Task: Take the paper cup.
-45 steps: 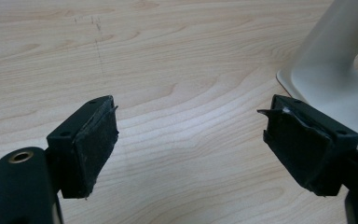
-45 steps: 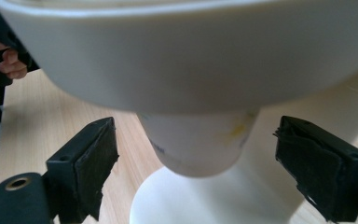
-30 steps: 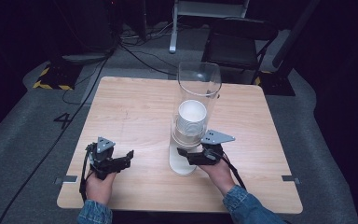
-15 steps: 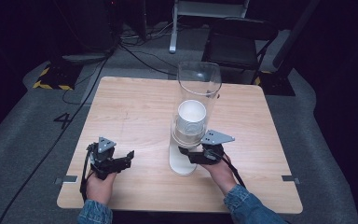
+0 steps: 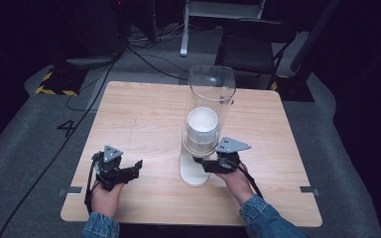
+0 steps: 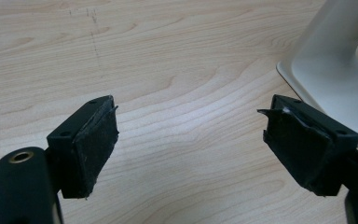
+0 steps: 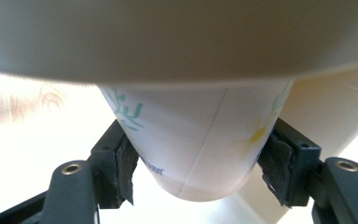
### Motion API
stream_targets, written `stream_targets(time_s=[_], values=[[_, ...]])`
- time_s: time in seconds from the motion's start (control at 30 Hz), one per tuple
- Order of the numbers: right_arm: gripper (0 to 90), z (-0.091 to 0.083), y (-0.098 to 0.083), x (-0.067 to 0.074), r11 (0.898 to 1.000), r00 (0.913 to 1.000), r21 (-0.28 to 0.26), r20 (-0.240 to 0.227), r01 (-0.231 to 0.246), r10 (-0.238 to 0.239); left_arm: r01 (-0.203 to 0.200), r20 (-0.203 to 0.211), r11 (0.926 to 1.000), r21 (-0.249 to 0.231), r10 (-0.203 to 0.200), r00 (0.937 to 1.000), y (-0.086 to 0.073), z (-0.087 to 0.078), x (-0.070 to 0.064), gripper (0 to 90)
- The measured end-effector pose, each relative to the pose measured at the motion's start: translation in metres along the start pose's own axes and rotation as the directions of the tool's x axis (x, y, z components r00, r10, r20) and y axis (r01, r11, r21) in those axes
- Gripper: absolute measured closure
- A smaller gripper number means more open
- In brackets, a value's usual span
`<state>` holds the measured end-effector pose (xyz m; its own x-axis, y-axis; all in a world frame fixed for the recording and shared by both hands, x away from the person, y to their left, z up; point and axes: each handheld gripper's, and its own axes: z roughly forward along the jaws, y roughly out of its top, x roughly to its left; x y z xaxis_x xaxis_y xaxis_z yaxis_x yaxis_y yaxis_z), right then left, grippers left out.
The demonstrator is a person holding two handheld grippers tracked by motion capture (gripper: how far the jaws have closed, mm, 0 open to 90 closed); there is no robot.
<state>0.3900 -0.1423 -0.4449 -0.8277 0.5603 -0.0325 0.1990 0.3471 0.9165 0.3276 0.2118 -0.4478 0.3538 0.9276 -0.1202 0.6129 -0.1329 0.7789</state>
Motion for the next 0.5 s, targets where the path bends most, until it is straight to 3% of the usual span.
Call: stream_targets(time_s=[0.5], values=[[35.0,0.0006,-0.0027,0.0052,0.999,0.9993,-0.008,-0.003,-0.037,0.037,0.000,0.000,1.0000,0.003,0.000,1.0000,0.0006,0.0008,-0.0006,17.4]])
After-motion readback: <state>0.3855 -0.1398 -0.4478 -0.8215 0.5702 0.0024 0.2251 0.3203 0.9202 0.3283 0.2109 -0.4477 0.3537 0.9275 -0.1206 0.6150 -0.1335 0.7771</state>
